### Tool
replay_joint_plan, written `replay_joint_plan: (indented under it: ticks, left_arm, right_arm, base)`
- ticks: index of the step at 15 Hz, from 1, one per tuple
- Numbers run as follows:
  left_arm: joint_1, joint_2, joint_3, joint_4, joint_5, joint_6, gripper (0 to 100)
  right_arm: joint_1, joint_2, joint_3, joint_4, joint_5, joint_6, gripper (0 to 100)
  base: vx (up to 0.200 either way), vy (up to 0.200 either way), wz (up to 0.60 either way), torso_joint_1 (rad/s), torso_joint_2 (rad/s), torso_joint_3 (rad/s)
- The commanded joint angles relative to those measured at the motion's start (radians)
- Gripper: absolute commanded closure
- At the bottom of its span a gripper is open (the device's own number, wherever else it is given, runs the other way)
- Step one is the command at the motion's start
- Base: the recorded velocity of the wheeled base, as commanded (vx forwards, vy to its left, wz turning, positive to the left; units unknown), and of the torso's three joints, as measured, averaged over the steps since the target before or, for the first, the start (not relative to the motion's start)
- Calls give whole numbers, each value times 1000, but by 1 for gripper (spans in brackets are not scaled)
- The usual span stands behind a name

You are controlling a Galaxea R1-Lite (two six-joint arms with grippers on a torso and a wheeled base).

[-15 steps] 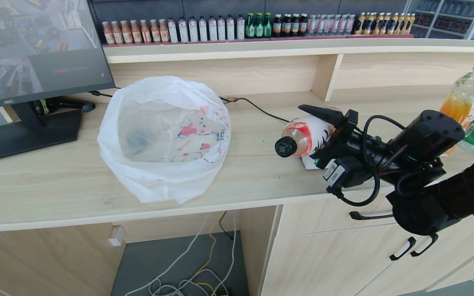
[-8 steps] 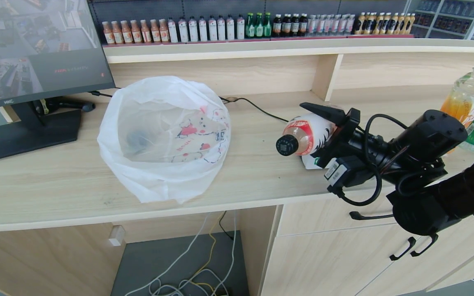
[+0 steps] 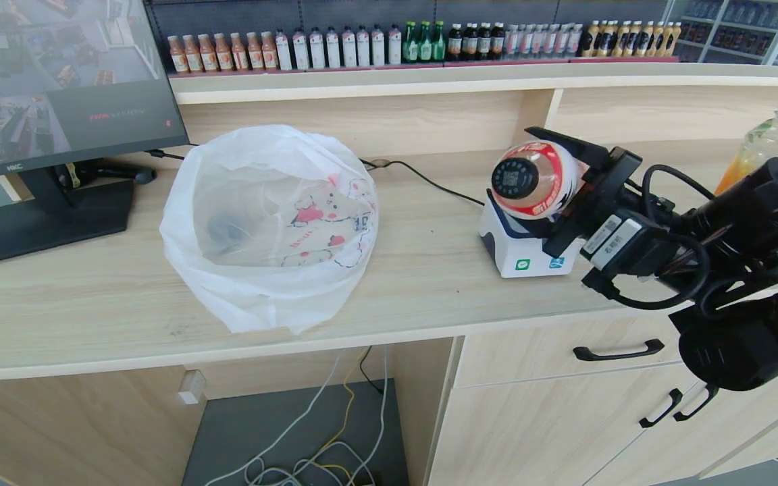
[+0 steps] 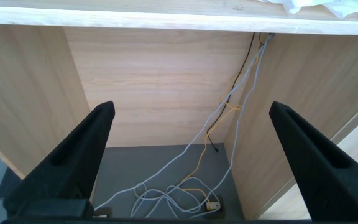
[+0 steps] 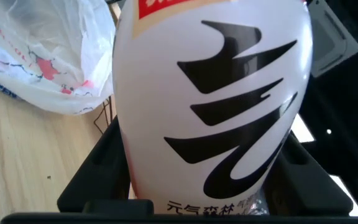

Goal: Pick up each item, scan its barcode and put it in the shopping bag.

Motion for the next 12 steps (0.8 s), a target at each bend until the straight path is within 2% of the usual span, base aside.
replay_joint_plan:
  ticks: [1,4,7,9,12]
  left_arm:
    - [0,0,0,0,0,0,0]
    - [0,0,0,0,2,2,0]
    - [0,0,0,0,0,2,0]
    - [0,0,0,0,0,2,0]
    - [0,0,0,0,0,0,0]
  right_arm:
    - [45,-77,0,-2,-69,79,100]
    - [170,-137,0,-2,-276,304,100]
    - [269,-212,22,-2,-492,458,100]
    - [308,-231,42,12,-564,588,100]
    - [312,-244,94,24,-627,728,100]
  base:
    - [0,0,0,0,0,0]
    - [0,0,0,0,0,0]
    - [0,0,0,0,0,0]
    - [0,0,0,0,0,0]
    - [0,0,0,0,0,0]
